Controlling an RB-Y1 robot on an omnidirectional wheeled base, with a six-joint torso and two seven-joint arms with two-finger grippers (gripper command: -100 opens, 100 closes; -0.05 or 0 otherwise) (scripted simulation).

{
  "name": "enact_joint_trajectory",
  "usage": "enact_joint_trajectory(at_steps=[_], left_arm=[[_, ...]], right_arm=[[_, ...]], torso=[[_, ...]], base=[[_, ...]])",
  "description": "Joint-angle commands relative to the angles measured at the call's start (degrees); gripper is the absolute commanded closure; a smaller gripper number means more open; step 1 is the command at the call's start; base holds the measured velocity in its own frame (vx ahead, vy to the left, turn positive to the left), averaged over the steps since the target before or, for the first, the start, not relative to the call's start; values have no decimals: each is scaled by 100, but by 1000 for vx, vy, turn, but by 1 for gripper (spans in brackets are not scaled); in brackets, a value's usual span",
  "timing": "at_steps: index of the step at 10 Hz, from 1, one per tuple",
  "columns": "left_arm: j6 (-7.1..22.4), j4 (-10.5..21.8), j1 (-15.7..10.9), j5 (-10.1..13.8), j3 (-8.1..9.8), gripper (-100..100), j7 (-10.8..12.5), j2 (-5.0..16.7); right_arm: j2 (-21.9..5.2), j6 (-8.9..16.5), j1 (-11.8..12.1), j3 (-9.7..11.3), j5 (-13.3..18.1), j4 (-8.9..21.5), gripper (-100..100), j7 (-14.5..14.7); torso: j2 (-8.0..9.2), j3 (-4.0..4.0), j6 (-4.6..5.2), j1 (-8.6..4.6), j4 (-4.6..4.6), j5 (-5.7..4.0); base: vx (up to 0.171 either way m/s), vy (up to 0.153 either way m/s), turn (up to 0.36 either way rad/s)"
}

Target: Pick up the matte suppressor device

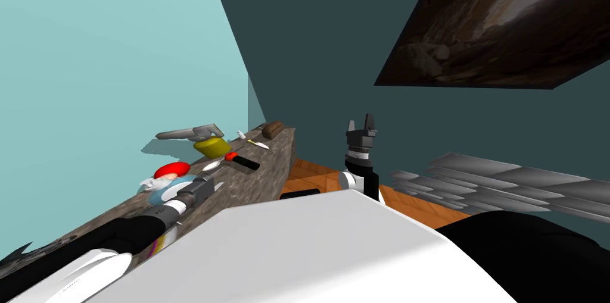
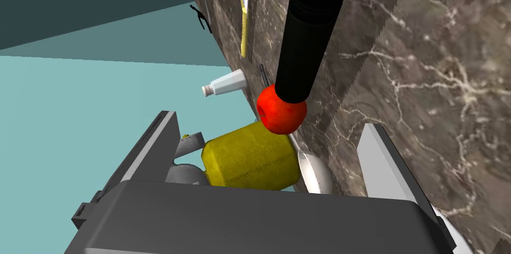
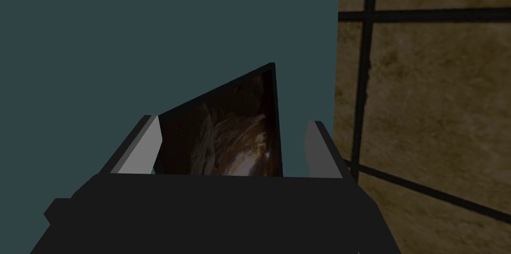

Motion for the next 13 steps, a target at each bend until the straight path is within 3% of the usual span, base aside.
enact_joint_trajectory(at_steps=[1, 2, 3, 4, 7, 13], left_arm=[[271, 18, 267, 255, 103, -100, 19, 286], [403, 33, 398, 396, 165, -100, 36, 490], [461, 33, 415, 396, 165, -100, 36, 509], [645, 48, 561, 527, 223, -100, 54, 691], [823, 63, 703, 650, 278, -100, 73, 866], [1727, 115, 1440, 1254, 557, -100, 179, 1725]], right_arm=[[0, 0, 0, 0, 0, 0, 0, 0], [0, 0, 0, 0, 0, 0, 0, 0], [0, 0, 0, 0, 0, 0, 0, 0], [0, 0, 1, -1, 0, 0, 0, 0], [0, 0, 0, 0, 0, 0, 0, 0], [-1, 0, 1, -1, 0, 0, 0, 0]], torso=[[0, 0, 0, 0, 0, 0], [-6, -3, 2, 2, -1, 0], [-13, -7, 1, 5, -3, 1], [-9, -5, -5, 3, -2, 1], [-3, -2, -1, -3, -1, -1], [-24, -14, -2, 10, -5, 3]], base=[[66, 23, -337], [83, 35, -334], [65, 35, -72], [55, 16, -167], [48, 20, -123], [79, 45, -226]])
